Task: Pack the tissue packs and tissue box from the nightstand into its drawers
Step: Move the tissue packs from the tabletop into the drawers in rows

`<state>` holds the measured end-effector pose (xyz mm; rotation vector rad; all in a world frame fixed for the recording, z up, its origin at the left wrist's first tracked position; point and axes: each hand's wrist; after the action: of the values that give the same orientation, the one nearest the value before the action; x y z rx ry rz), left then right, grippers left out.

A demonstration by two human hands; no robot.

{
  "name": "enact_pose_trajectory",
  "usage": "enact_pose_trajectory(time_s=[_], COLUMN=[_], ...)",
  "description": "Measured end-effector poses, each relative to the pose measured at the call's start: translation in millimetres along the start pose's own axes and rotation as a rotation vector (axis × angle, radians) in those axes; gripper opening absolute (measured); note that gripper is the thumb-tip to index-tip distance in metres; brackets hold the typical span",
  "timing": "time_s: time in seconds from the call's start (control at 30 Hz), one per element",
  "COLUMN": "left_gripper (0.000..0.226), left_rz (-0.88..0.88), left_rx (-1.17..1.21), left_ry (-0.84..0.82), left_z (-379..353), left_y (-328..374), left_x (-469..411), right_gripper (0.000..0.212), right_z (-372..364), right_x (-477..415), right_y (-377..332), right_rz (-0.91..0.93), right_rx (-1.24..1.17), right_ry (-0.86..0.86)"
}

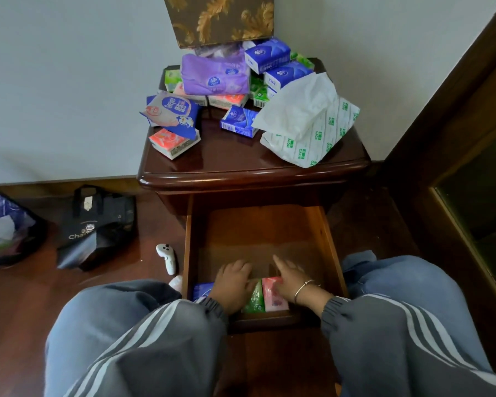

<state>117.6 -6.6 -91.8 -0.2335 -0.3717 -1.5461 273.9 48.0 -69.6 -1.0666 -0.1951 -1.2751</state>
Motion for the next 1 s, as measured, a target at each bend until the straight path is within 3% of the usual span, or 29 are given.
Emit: enact_pose_trajectory(time_s=[0.1, 0.2, 0.33, 0.43, 0.5, 0.6, 0.73, 0.83, 1.0], left_gripper=[0.037, 0.025, 0.018, 0.012, 0.012, 0.029, 0.047, 0.048, 0.035], left_rz=[-0.018, -0.049, 0.07, 0.279, 0.408, 0.528, 0.605, 0.599, 0.623], left_rx=[0.219, 0.397, 0.54, 0.658, 0.749, 0.817, 0.89, 0.958, 1.126], left_ry=[0.122, 0.322, 0.7, 0.893, 0.952, 0.975, 0.847, 0.688, 0.507], left_z=[39.1, 98.3, 170.2, 211.1, 232.3, 257.2, 278.0, 287.6, 302.9], left_y=[-0.1, -15.7, -49.5, -75.8, -91.0, -108.4, -120.7, -123.9, -123.2], left_x=[6.5, 26.4, 51.6, 52.6, 42.7, 22.5, -4.9, -22.4, -46.1], right_gripper=[0.051, 0.033, 0.023, 0.028, 0.041, 0.06, 0.068, 0.066, 0.062], right_z=[24.9, 63.0, 129.0, 182.5, 207.7, 220.7, 206.6, 193.4, 185.3], right_x=[14.7, 48.0, 92.3, 97.6, 86.7, 57.2, 13.4, -6.9, -15.0], right_y=[-15.5, -41.3, -65.6, -76.5, -85.4, -98.8, -99.6, -90.2, -83.6], right_rz=[0.118, 0.375, 0.781, 0.813, 0.713, 0.524, 0.353, 0.328, 0.391], right_rx=[-0.079, -0.145, -0.174, -0.061, 0.008, 0.16, 0.255, 0.19, 0.183], right_ry=[0.104, 0.3, 0.837, 1.143, 1.151, 1.046, 0.829, 0.782, 0.914])
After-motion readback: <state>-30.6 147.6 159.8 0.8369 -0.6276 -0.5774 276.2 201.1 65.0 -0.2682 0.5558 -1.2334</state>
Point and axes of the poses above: each hand's wrist, its own x-axis away from the middle knuckle, its own z-axis out of the back of the hand, y = z × x, and after that the axes turned 13 degrees about -x, right-handed
